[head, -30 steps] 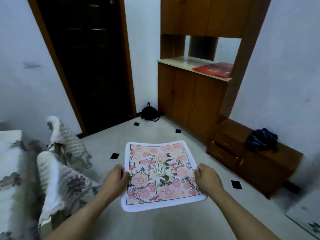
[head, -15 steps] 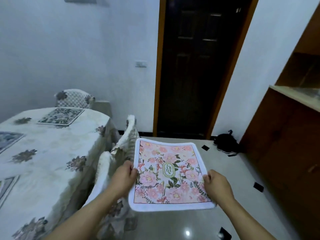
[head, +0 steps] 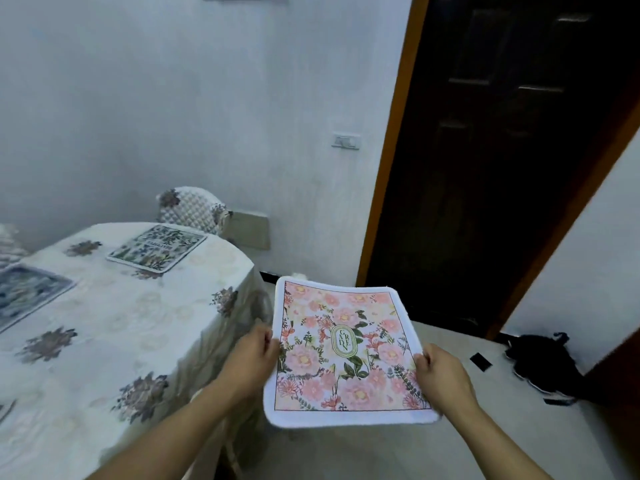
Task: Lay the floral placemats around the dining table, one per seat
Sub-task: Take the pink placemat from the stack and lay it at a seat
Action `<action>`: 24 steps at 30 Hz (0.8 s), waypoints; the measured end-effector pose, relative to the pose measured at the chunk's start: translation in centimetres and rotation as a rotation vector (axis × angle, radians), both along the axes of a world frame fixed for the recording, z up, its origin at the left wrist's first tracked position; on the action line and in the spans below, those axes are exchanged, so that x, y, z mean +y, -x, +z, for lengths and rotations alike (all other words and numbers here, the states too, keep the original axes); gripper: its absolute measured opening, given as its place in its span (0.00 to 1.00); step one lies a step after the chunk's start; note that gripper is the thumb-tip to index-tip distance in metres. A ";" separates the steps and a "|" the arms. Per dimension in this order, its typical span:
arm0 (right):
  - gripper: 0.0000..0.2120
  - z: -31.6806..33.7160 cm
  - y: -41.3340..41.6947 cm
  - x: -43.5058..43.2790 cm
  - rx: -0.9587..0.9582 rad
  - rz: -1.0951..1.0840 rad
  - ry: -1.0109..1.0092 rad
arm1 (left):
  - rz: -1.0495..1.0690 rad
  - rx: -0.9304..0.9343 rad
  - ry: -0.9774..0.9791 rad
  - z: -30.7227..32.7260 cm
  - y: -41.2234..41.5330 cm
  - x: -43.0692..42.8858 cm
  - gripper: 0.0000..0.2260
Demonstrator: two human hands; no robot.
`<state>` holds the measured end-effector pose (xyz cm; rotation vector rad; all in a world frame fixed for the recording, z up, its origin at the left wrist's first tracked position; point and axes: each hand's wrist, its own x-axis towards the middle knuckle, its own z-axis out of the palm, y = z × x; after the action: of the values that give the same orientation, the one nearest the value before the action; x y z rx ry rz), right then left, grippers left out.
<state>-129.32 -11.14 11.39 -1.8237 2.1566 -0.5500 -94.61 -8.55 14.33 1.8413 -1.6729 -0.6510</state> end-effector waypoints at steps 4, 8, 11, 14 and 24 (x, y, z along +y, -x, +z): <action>0.13 0.3 -3.9 -12.9 -0.037 0.227 0.058 | 0.246 -0.004 0.034 -1.0 -2.2 -5.1 0.12; 0.12 0.7 -10.6 -24.1 0.016 0.483 0.034 | 0.514 0.068 -0.026 -2.4 -5.4 -7.6 0.10; 0.11 0.7 -17.3 -29.9 0.063 0.671 -0.006 | 0.709 0.085 -0.039 -3.3 -7.9 -8.0 0.11; 0.12 0.6 -24.3 -33.9 0.079 0.845 -0.002 | 0.876 0.123 -0.018 -4.1 -10.5 -8.4 0.11; 0.11 -5.1 -42.6 -41.1 0.167 1.099 -0.048 | 1.164 0.124 -0.161 -9.6 -21.7 -12.7 0.08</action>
<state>-86.70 -52.27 6.32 -2.6569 0.9048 -0.0731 -72.95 -21.24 4.78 2.3829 -0.2762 -0.3498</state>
